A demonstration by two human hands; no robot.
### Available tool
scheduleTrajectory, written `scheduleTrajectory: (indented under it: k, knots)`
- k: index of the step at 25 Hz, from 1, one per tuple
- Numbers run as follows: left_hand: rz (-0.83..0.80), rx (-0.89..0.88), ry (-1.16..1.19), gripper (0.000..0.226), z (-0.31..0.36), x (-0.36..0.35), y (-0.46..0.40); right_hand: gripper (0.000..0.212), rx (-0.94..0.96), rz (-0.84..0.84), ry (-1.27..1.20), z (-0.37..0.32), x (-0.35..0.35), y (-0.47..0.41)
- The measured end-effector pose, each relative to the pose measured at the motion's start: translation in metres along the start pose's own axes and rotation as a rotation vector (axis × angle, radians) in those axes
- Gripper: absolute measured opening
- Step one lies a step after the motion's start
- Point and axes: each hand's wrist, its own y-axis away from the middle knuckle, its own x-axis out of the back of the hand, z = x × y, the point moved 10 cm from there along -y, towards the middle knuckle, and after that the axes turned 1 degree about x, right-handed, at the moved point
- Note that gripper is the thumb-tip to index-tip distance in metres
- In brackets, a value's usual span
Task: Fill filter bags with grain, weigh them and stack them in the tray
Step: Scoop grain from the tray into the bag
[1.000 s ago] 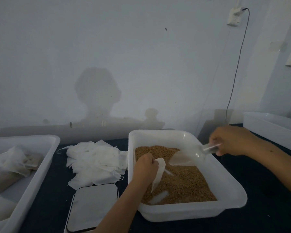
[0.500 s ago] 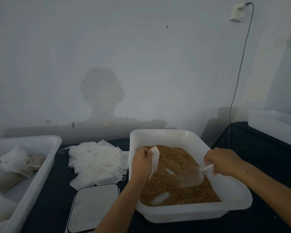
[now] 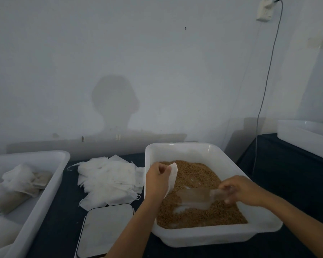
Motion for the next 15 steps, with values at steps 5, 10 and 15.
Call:
scheduleTrajectory:
  k: [5, 10, 15]
  knots:
    - [-0.022, -0.018, -0.145, 0.021, -0.002, -0.007, -0.001, 0.021, 0.042, 0.007, -0.086, -0.008, 0.047, 0.021]
    - [-0.077, -0.033, -0.201, 0.024, -0.001, -0.012, 0.002, 0.024, 0.007, 0.103, 0.103, -0.022, 0.09, 0.026]
    - [-0.137, -0.054, -0.221, 0.032, 0.003, -0.018, 0.005, 0.031, -0.026, 0.215, 0.486, -0.054, 0.102, 0.016]
